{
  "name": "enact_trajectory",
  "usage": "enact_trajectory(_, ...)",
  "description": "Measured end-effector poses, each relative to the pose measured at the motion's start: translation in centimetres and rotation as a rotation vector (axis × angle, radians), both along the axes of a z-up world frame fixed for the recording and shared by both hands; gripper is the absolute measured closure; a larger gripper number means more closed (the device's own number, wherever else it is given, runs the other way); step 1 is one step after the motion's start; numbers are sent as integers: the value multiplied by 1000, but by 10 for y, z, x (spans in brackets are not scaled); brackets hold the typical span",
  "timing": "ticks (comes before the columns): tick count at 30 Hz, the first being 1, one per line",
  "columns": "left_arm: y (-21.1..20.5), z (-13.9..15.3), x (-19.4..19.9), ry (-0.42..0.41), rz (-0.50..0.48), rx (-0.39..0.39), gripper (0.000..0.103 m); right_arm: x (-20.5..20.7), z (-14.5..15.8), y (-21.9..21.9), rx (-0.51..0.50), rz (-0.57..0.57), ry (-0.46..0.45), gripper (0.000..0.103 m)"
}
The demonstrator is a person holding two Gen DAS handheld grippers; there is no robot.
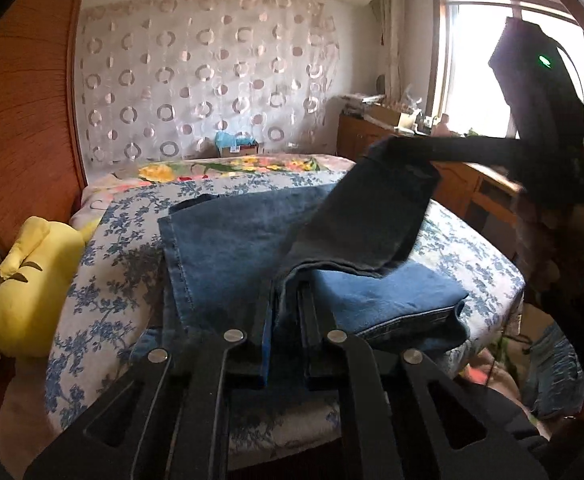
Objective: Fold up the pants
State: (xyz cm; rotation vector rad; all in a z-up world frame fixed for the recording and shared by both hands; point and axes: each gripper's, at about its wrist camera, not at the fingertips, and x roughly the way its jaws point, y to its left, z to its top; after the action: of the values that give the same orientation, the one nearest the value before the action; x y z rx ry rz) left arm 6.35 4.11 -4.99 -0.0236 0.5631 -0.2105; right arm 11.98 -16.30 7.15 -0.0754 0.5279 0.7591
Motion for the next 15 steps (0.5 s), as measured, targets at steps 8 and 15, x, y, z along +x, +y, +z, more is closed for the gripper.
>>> enact_trajectory(8, 18, -9, -1, 17, 37, -16, 96, 37, 1, 50, -58, 35, -15, 99)
enact_trajectory(15, 31, -37, 8, 81, 56, -36, 96, 73, -4, 91, -112, 42, 41, 99)
